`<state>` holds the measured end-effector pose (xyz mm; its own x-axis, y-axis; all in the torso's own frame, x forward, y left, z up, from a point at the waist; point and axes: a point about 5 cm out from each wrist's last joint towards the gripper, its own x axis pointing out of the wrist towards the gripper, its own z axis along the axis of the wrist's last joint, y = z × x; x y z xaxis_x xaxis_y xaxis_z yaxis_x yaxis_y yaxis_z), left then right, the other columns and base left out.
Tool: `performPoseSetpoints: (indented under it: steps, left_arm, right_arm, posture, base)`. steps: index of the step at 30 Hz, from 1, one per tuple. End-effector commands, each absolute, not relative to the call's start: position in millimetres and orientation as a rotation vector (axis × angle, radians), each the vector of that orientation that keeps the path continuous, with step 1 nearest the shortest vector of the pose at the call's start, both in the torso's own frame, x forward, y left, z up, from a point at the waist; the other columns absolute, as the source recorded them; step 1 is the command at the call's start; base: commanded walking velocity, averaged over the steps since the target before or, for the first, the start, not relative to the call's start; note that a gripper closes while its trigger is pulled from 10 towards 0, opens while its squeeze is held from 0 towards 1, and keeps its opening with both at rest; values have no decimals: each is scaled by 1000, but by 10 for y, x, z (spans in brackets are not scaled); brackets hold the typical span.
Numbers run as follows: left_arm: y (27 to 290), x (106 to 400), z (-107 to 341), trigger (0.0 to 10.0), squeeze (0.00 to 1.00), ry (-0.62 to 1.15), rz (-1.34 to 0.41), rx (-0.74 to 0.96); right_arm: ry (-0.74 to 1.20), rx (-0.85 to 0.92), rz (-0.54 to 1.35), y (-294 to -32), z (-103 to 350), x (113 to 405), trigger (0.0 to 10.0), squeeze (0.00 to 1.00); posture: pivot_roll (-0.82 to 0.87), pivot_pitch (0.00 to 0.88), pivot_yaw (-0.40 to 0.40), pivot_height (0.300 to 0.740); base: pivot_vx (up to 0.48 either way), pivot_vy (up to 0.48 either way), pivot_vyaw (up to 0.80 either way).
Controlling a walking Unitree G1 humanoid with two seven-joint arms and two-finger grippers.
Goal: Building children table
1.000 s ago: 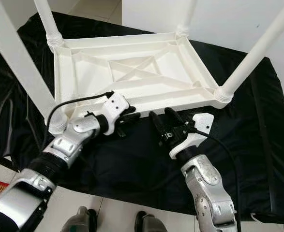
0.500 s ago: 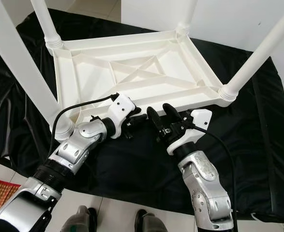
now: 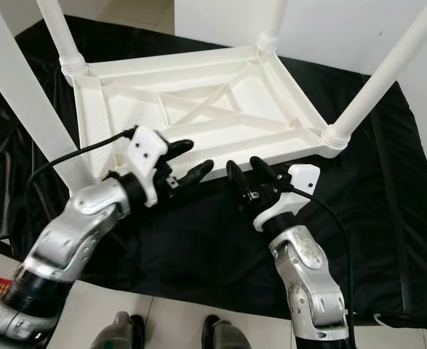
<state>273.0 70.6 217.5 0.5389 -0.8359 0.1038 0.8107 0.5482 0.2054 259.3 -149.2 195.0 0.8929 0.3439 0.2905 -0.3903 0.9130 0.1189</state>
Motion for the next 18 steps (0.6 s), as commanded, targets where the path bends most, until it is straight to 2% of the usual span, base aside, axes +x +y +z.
performPoseSetpoints:
  steps: [1, 5, 7, 10, 12, 18]
  left_arm:
    - [713, 2598, 2178, 10000, 0, -182, -1100, 122]
    - [817, 2428, 2184, 10000, 0, -154, -1131, 104]
    - [949, 2315, 2166, 10000, 0, -94, -1145, 75]
    - [1005, 2283, 2159, 10000, 0, -73, -1141, 64]
    - [1148, 2190, 2182, 10000, 0, -48, -1146, 67]
    - [1351, 2118, 2227, 10000, 0, -9, -1114, 64]
  right_arm:
    - [-269, 167, 380, -1515, 1936, 2606, 10000, 0]
    - [-264, 159, 384, -1528, 1916, 2650, 10000, 0]
    - [-264, 152, 389, -1537, 1911, 2678, 10000, 0]
    - [-265, 147, 394, -1540, 1911, 2696, 10000, 0]
    - [-267, 139, 405, -1545, 1908, 2742, 10000, 0]
    - [-269, 126, 420, -1550, 1909, 2807, 10000, 0]
  posture:
    - [124, 200, -67, 740]
    - [133, 203, -70, 740]
    - [150, 204, -75, 740]
    - [150, 204, -75, 740]
    - [157, 201, -76, 740]
    - [168, 203, -80, 740]
  base:
    - [0, 0, 0]
    - [0, 0, 0]
    - [0, 0, 0]
    - [0, 0, 0]
    - [0, 0, 0]
    - [0, 0, 0]
